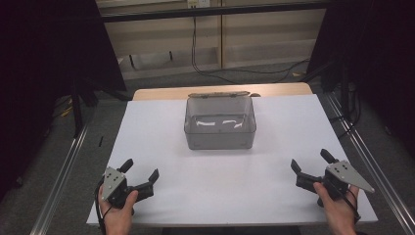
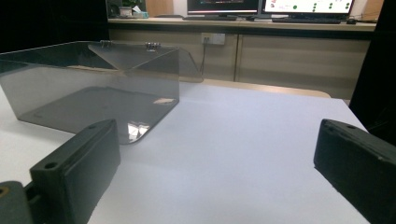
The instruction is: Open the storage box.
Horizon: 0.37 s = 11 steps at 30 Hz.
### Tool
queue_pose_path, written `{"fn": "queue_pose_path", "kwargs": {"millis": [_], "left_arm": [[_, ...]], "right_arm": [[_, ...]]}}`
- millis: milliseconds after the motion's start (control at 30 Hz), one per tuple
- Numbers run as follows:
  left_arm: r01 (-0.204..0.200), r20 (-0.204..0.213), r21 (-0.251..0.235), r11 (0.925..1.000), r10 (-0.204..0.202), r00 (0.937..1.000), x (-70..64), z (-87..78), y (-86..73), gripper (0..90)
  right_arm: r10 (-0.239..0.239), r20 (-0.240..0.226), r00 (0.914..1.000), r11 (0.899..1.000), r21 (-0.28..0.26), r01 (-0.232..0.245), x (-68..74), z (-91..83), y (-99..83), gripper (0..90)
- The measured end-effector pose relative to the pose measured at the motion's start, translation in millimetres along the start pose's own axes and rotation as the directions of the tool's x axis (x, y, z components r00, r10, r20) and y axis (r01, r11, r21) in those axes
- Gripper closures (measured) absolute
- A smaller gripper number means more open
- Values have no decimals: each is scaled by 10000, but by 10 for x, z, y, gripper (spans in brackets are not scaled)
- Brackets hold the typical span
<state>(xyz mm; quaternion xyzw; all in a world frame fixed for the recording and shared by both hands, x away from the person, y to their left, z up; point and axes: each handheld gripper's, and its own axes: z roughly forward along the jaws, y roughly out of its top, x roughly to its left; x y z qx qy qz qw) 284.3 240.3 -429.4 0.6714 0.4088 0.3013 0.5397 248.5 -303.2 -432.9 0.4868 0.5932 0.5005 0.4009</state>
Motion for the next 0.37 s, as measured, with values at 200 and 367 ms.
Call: {"fn": "queue_pose_path", "kwargs": {"millis": [200,367], "left_arm": [[598,-277,-133,9981,-602,9978,56,-52,-82,56],[555,-375,53,9984,-552,9978,64,-43,-88,50]], "right_arm": [[42,12,10000,9998,208,-42,-28,-72,-80,3],[-58,-11,10000,9998,175,58,-37,-61,-80,4]]}}
